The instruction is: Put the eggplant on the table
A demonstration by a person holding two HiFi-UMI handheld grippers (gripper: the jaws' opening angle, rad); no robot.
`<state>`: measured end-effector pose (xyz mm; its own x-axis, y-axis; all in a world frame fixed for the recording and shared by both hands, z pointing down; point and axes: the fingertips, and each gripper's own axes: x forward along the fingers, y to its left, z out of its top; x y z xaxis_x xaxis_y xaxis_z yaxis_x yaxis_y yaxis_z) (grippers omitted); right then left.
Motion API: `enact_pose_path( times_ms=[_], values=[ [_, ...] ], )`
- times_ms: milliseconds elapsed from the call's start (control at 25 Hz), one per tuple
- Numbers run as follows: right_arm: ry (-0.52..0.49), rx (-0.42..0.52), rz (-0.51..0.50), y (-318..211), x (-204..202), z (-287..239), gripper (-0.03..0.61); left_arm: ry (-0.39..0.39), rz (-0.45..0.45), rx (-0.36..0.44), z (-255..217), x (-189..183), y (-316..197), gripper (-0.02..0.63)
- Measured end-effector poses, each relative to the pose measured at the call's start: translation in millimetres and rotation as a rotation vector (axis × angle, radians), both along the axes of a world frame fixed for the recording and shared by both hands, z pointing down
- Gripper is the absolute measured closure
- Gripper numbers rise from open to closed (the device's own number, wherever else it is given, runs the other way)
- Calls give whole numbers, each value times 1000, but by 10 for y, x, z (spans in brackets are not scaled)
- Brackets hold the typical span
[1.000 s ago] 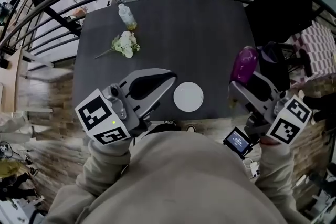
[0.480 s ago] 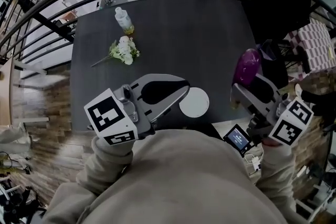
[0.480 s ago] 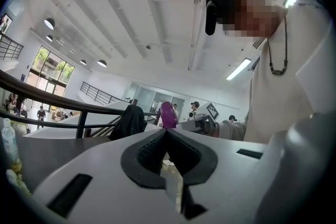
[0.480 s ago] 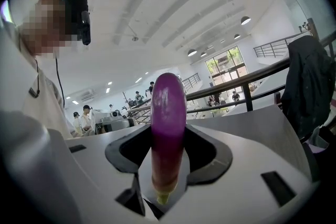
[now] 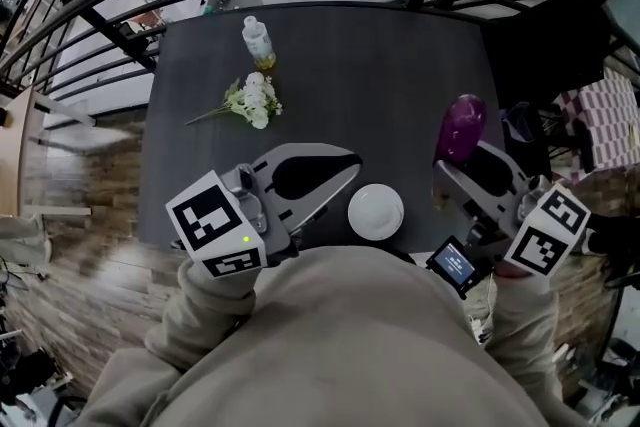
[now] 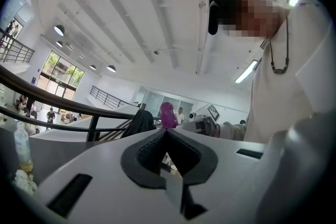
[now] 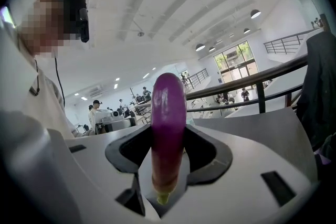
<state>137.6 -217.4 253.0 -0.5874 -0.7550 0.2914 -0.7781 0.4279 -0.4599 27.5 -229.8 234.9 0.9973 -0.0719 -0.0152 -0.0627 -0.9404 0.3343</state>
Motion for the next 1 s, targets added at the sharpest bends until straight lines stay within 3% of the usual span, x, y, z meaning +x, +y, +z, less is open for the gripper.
enact_pose_path(
  times_ms=[560, 800, 1000],
  values=[
    [10, -93, -116, -231, -176, 269, 371, -32, -124, -70, 246, -132, -179, 609],
    [26, -91, -137, -245, -222, 243, 371, -10, -118, -118, 313, -48, -148, 609],
    [29, -146, -106, -173, -77, 470, 371, 7, -101, -124, 324, 67, -150, 609]
  ],
)
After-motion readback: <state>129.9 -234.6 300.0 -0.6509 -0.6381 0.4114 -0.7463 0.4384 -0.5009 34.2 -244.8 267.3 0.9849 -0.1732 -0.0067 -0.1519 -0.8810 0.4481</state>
